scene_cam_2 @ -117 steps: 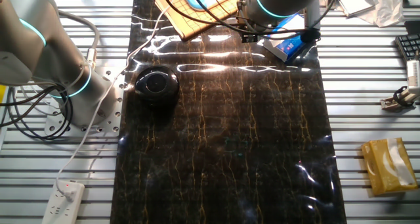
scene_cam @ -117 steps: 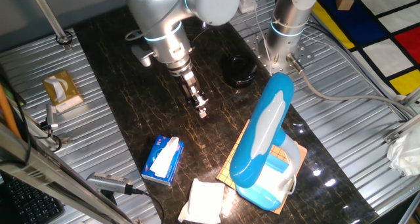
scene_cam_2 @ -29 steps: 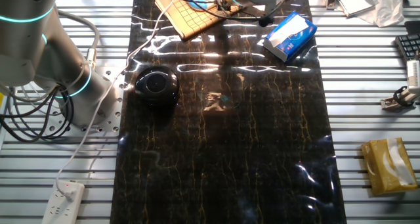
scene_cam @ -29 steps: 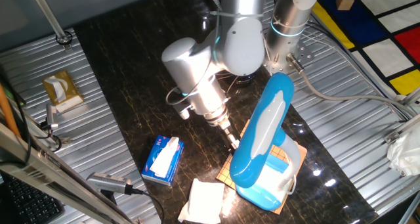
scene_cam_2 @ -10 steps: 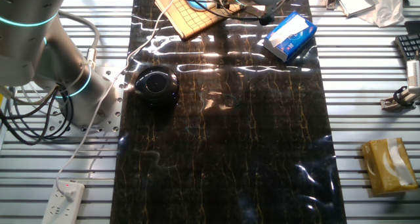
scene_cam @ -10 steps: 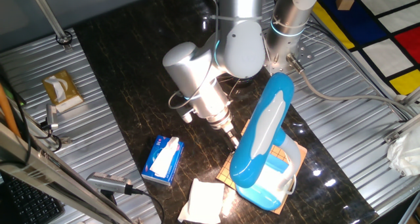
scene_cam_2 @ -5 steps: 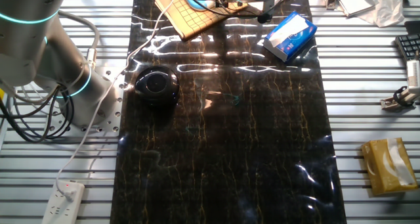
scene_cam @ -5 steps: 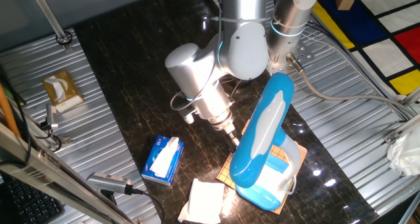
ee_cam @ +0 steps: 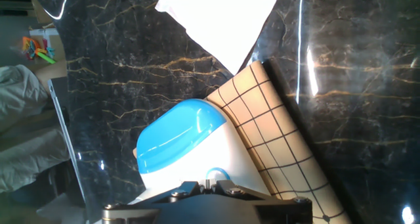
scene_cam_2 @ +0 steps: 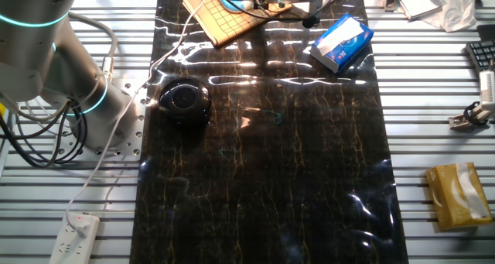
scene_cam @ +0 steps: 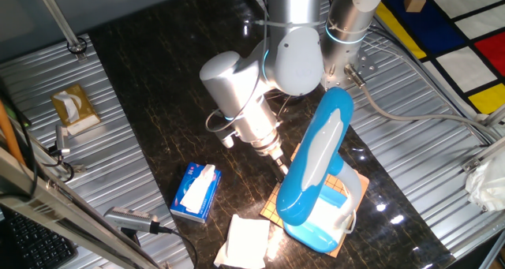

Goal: Turn off the desk lamp by pressing the button

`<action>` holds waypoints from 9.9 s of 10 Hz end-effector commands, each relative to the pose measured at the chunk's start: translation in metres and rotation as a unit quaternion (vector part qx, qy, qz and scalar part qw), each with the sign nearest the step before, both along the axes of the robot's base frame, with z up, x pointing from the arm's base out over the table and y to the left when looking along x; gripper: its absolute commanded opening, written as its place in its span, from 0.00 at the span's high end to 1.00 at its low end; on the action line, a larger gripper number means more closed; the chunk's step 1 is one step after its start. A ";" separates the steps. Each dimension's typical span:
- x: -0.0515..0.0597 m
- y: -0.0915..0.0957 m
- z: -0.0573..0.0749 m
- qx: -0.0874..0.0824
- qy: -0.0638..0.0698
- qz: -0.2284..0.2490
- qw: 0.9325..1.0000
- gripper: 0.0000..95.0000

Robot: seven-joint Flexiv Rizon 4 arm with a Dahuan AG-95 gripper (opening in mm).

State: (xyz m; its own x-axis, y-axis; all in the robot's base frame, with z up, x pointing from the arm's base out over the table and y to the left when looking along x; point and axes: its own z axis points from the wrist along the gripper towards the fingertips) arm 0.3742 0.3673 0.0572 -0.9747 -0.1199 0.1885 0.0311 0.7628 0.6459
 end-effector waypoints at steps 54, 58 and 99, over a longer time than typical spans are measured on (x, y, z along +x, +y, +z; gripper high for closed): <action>-0.007 0.013 -0.012 -0.036 0.008 0.037 0.999 1.00; -0.008 0.012 -0.012 -0.040 0.007 0.037 0.999 1.00; -0.005 0.005 -0.007 -0.063 -0.001 0.045 0.997 1.00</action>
